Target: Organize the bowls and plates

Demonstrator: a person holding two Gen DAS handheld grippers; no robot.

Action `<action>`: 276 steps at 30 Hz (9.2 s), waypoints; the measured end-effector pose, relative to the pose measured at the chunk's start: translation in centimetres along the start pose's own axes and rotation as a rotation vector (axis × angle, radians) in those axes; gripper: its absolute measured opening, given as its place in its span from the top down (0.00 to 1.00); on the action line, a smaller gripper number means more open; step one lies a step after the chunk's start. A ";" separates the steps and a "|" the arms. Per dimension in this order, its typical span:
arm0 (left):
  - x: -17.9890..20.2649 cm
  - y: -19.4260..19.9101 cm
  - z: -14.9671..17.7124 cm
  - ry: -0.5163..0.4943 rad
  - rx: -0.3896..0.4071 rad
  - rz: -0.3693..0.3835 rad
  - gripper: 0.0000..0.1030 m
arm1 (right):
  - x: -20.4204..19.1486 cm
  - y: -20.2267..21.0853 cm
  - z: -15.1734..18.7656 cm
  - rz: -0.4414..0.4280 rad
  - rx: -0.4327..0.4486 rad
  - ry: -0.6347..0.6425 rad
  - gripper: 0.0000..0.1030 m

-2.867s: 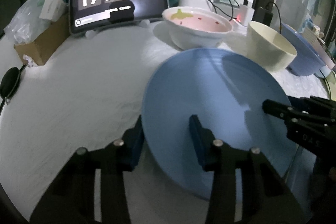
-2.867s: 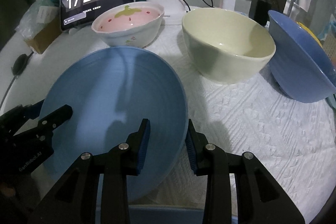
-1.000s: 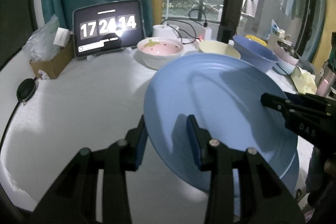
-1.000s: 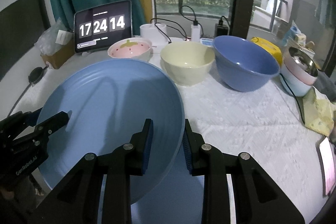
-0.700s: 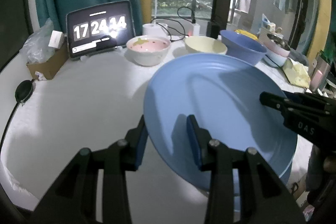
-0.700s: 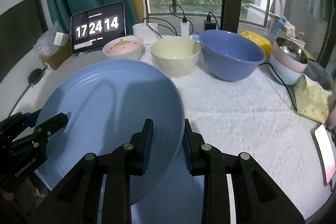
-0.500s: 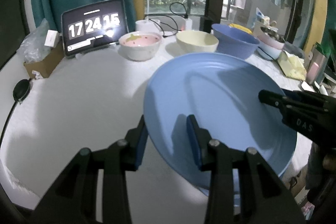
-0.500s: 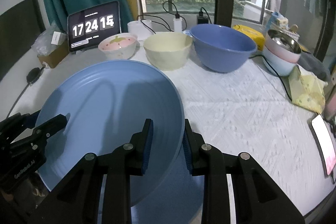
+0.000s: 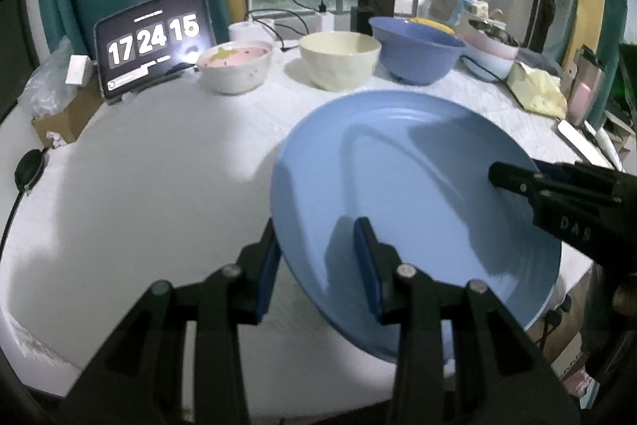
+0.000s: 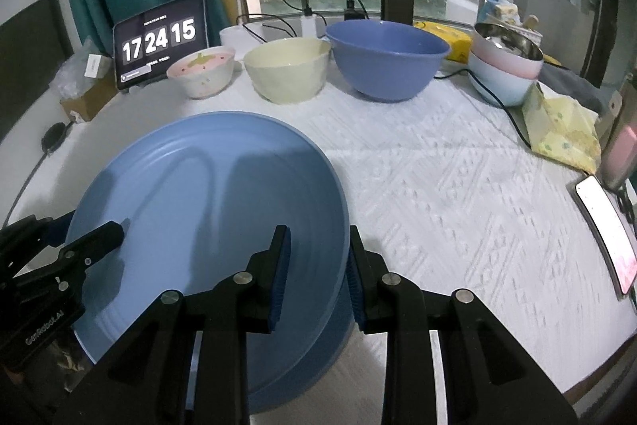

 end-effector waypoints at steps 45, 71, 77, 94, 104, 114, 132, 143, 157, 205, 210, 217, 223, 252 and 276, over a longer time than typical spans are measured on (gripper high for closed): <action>-1.3 -2.2 1.3 0.079 -0.085 0.006 0.54 | 3.3 -1.0 2.0 -0.039 -0.065 -0.126 0.64; -0.3 -2.9 0.6 0.058 -0.070 0.066 0.58 | 2.4 -2.1 2.5 -0.121 -0.078 -0.148 0.64; -0.4 -2.6 0.3 0.047 -0.051 0.056 0.58 | 2.0 -2.0 1.8 -0.108 -0.065 -0.137 0.64; -4.4 -3.6 -1.2 0.099 -0.018 0.013 0.59 | -1.3 -4.4 -1.5 -0.074 -0.076 -0.063 0.74; -4.1 -5.4 -0.9 0.068 -0.045 0.056 0.56 | -0.7 -5.8 -1.0 -0.100 -0.135 -0.131 0.71; -5.5 -5.5 -0.1 0.187 -0.031 0.086 0.49 | -0.9 -5.9 -1.0 -0.108 -0.126 -0.131 0.70; -9.6 -5.0 -0.9 0.249 0.021 0.063 0.60 | -5.0 -7.9 -4.1 -0.123 -0.120 -0.056 0.72; -14.7 -5.6 -1.2 0.307 0.023 0.000 0.60 | -9.8 -10.5 -6.6 -0.168 -0.113 0.019 0.72; -19.9 -6.8 -1.4 0.360 0.014 -0.087 0.60 | -15.1 -14.1 -8.3 -0.234 -0.126 0.077 0.72; -12.5 -1.4 -4.8 0.270 0.143 -0.101 0.53 | -7.2 -7.9 -8.7 -0.183 -0.013 0.007 0.64; -10.4 -1.5 -5.9 0.237 0.145 -0.070 0.53 | -5.0 -6.9 -8.9 -0.173 0.011 -0.024 0.64; -7.7 -1.8 -7.2 0.202 0.146 -0.032 0.53 | -2.0 -5.7 -9.0 -0.162 0.034 -0.052 0.64; -5.0 -1.9 -8.7 0.161 0.154 -0.007 0.53 | 0.6 -4.9 -9.2 -0.154 0.060 -0.082 0.64; 4.7 -6.1 -17.5 0.032 0.230 0.086 0.33 | 9.9 -5.2 -14.1 -0.106 0.152 -0.135 0.58; 6.2 -14.1 -20.6 -0.027 0.187 0.080 0.33 | 12.8 -12.4 -15.7 -0.068 0.075 -0.219 0.57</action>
Point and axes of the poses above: each gripper's, at about its wrist camera, not at the fingertips, and y roughly against the way its jaws point, x to its right, z to its underside, the point moved 2 cm from there along -y, roughly the way its jaws point, and after that the axes turned 7 degrees about -y, right-handed, at the moved point
